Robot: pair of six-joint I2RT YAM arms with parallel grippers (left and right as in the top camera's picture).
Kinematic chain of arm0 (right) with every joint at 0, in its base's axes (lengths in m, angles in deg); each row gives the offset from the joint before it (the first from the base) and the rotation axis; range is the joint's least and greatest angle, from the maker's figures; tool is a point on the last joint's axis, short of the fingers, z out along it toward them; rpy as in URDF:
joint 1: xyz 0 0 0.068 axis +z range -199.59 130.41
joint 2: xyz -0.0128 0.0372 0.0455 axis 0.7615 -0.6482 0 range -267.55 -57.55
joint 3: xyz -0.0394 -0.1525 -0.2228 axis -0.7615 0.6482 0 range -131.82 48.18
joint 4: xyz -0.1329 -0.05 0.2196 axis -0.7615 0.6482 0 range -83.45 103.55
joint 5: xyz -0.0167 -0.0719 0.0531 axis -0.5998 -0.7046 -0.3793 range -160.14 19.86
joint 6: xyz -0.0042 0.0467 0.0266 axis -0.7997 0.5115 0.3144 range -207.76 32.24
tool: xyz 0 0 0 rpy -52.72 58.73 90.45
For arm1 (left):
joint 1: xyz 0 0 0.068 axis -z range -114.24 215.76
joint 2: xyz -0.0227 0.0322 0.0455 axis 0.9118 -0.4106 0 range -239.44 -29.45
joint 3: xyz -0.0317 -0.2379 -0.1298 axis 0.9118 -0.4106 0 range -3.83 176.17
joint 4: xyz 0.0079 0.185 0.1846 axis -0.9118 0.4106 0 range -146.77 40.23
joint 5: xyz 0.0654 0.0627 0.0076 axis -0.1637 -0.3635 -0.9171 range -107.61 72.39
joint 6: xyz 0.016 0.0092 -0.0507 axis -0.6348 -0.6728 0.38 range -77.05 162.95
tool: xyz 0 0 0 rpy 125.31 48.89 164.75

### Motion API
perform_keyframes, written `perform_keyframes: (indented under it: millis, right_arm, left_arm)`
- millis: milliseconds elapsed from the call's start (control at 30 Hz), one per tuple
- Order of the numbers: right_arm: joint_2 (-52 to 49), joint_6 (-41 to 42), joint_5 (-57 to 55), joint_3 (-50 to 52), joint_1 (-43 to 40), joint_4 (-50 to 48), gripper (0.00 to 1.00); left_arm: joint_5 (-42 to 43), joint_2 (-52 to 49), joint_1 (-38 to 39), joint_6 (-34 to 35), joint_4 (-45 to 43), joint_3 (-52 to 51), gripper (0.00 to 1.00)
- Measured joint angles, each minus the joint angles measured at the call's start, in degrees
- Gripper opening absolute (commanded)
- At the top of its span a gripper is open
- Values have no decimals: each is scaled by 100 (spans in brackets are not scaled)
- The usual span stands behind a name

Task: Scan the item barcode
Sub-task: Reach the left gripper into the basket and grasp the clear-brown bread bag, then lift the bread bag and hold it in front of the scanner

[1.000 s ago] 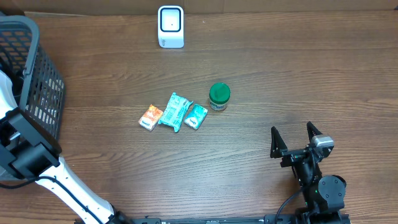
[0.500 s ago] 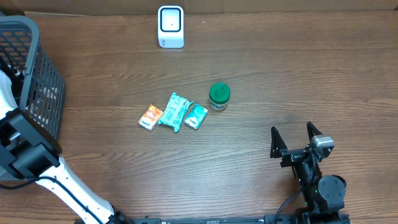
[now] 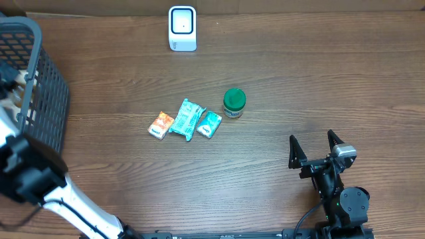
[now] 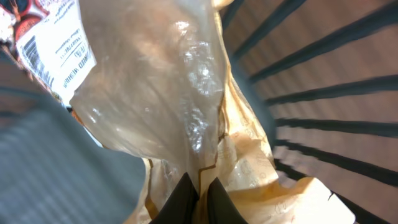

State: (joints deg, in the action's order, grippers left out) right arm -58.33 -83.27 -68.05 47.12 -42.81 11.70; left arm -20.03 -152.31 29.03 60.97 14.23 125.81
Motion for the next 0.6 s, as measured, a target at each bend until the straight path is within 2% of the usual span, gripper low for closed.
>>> perform_keyframes:
  millis: [233,367,500,600]
  right_arm:
    - [0,2,0,0,0,-2,100]
    - [0,-2,0,0,0,-4,100]
    - [0,0,0,0,0,-4,100]
    - [0,-2,0,0,-2,-2,100]
  left_arm:
    - [24,1969,72,46,4,221,4]
    - [157,2717,374,42,103,254,4]
    - [352,3126,1032,-105,481,262,4]
    - [420,3150,1915,-448,979,256,4]
